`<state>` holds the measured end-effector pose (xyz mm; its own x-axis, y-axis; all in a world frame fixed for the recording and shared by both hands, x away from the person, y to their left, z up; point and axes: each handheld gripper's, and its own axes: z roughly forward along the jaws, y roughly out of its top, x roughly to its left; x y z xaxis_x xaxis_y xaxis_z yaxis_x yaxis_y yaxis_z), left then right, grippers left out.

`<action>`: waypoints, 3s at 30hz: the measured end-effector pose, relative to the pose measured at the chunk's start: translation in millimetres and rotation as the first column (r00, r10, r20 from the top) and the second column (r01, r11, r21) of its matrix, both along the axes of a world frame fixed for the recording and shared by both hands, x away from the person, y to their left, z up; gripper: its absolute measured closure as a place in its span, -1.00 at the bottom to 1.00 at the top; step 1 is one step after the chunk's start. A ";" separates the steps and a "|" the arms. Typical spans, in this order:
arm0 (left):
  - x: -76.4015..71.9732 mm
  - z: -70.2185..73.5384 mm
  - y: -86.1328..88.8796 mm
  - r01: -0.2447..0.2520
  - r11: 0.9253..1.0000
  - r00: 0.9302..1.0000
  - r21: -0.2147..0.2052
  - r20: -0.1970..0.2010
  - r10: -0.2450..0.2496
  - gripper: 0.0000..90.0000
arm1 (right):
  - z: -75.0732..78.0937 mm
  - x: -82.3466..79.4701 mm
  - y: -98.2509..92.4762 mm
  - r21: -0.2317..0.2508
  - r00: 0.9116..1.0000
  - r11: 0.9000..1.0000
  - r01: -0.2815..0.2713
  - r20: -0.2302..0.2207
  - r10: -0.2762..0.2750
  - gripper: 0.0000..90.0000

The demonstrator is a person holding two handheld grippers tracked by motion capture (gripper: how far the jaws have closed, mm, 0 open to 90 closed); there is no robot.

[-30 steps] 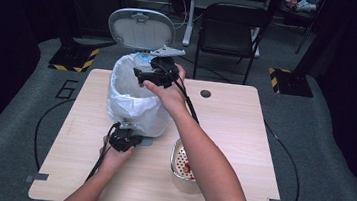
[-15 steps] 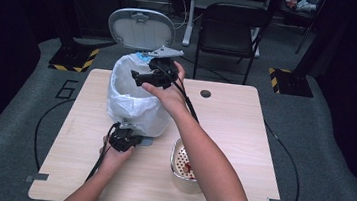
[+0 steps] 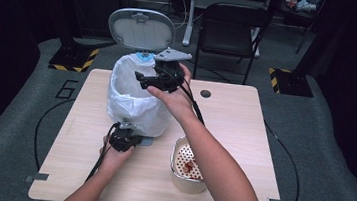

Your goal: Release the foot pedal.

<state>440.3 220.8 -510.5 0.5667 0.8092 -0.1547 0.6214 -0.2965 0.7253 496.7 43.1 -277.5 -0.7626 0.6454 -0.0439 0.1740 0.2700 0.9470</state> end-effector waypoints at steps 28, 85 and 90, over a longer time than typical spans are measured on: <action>-20.2 18.3 18.5 -0.017 0.999 1.000 -0.044 -0.009 0.016 0.30 | 2.4 -48.0 -86.7 0.011 0.999 1.000 0.025 0.040 -0.025 -0.48; -44.8 12.8 98.2 -0.129 0.988 0.989 -0.080 0.066 0.134 -0.09 | -157.1 -119.3 -265.1 -0.007 0.894 0.897 0.443 -0.068 -0.442 -0.37; -43.1 9.0 103.6 -0.145 0.986 0.987 -0.082 0.063 0.151 -0.09 | -176.0 -119.5 -275.7 -0.020 0.871 0.874 0.485 -0.083 -0.485 -0.34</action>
<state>397.2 324.5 -501.5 0.4530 0.8722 -0.1844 0.6018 -0.1466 0.7851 377.2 -232.7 -453.5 -0.3543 0.9351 0.0061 0.3601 0.1304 0.9237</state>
